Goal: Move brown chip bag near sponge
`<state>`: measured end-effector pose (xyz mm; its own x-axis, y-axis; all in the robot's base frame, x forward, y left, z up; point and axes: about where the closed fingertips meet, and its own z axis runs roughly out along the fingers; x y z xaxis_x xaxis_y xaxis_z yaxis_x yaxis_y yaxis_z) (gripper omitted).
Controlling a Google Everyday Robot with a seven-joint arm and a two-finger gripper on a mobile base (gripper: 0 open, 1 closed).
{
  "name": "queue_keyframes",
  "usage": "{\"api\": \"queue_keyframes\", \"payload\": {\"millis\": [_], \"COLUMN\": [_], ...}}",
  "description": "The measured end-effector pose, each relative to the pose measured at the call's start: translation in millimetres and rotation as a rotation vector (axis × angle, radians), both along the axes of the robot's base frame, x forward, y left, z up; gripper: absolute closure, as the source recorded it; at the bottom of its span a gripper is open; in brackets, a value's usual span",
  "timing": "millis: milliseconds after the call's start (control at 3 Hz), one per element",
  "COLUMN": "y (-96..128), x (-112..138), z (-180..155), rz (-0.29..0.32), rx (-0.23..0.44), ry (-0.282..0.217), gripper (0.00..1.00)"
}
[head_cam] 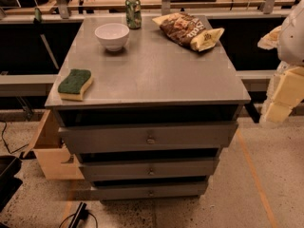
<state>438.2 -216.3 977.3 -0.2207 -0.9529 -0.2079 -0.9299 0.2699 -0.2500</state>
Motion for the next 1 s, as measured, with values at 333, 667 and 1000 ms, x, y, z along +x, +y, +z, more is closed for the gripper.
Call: {"api": "queue_keyframes", "payload": {"millis": [333,667,1000], "y": [0.0,12.4,33.9], "x": [0.0,14.7,46.5], "z": [0.0,3.1,-1.4], "rz": [0.000,-0.023,-0.057], "rx": [0.000,0.042,0.184], "ry": [0.000,-0.047,-0.112], "gripper": [0.00,0.00,0.00]}}
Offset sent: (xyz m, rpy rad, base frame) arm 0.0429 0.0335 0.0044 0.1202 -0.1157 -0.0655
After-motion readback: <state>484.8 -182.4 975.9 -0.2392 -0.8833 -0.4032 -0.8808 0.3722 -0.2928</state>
